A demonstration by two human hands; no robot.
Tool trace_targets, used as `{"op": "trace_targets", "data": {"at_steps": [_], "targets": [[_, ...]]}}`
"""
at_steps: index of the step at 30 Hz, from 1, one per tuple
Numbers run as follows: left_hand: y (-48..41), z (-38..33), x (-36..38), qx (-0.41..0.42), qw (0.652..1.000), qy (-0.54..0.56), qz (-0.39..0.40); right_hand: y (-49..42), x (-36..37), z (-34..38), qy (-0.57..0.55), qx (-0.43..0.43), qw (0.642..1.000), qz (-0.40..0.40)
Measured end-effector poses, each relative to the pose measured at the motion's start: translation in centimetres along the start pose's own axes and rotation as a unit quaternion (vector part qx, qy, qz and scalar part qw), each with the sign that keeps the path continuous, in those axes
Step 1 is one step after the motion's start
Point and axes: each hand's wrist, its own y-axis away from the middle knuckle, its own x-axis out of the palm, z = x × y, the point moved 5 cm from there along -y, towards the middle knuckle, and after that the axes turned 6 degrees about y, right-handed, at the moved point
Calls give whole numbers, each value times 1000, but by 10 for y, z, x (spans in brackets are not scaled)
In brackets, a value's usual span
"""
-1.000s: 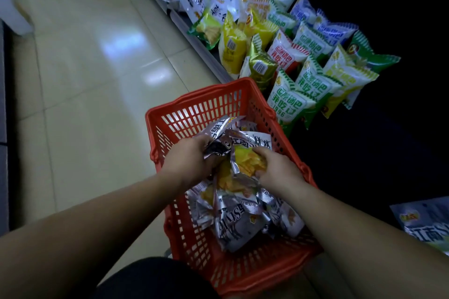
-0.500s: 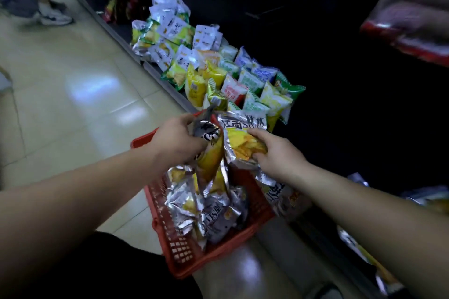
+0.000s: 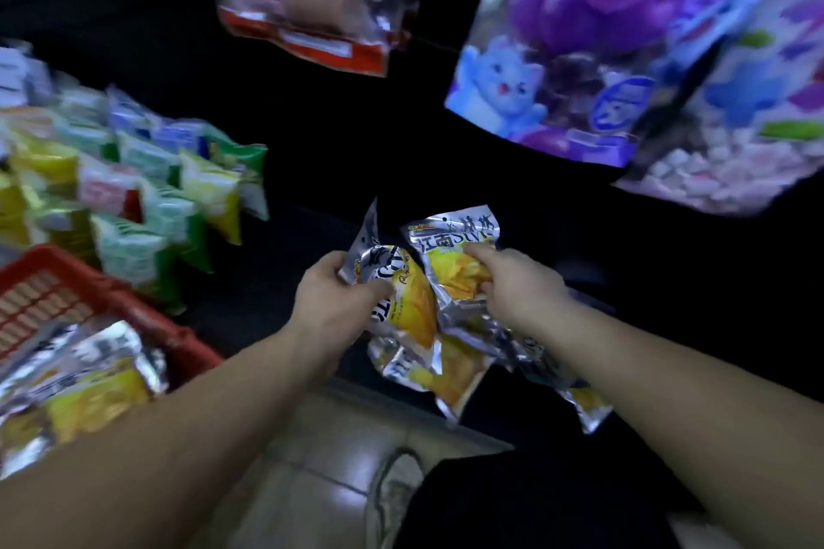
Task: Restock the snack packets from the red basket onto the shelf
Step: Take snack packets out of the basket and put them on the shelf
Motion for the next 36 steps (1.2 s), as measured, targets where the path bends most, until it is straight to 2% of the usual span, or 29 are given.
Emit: {"op": "trace_targets", "data": {"at_steps": [7,9,11,14,16,19,20,22,24,27,29,32,36], "targets": [[-34,27,122,-28,995,47,85,15,30,-117,57,183,981,-42],[-40,52,138,-74,992,50,89,20,47,-136,29,209,977,-15],[-45,82,142,-139,987,-5,83,27,70,-145,-4,226,974,30],[-62,121,141,-149,982,-62,96,33,102,-135,-100,235,965,59],[-66,134,143,-136,981,-74,115,37,113,-113,-151,205,965,58],[-58,141,156,-127,979,-62,148,43,123,-78,-126,161,978,45],[-58,144,159,-126,975,-79,164,45,125,-71,-113,164,979,39],[-59,145,156,-112,958,-181,193,45,122,-67,-76,176,981,29],[-66,135,132,-51,941,-291,165,42,109,-61,-41,160,986,13],[-63,114,77,2,963,-238,123,30,80,-28,-43,91,995,-14],[-57,109,37,21,965,-228,129,22,65,8,-56,35,997,30],[-53,108,-30,49,968,-222,106,10,38,73,-13,-70,986,153],[-40,105,-115,28,985,-168,-7,-8,6,166,139,-204,956,159]]}}
